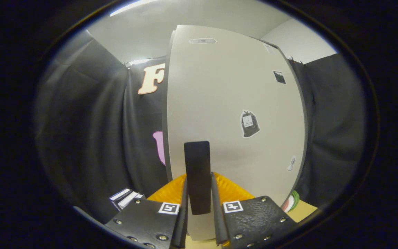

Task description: Open the shoe cabinet door, grab the shoes and put them into the shoe cabinet, then close the shoe cabinet door.

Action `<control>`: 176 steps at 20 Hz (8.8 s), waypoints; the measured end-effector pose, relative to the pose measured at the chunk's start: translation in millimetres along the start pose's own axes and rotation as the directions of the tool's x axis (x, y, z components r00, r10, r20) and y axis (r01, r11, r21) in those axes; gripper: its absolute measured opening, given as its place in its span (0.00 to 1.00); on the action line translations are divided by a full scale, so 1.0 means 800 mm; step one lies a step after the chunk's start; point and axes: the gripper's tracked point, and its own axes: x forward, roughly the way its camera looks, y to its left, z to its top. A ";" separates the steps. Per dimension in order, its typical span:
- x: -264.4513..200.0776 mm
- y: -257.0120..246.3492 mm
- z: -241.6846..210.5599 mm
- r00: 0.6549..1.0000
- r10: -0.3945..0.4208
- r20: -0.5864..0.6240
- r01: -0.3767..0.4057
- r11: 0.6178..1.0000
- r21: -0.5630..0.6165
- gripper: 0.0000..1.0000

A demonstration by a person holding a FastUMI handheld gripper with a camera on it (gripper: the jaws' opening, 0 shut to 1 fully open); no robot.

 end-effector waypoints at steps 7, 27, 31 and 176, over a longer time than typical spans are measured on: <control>-0.042 -0.022 0.004 1.000 -0.028 0.002 0.028 1.000 0.003 0.32; -0.153 -0.109 0.010 1.000 0.009 -0.005 -0.009 0.999 0.035 0.32; -0.177 -0.147 0.010 1.000 0.004 -0.018 -0.003 0.998 0.060 0.32; 0.306 -0.122 -0.156 0.950 -0.095 -0.297 0.058 0.990 -0.129 0.70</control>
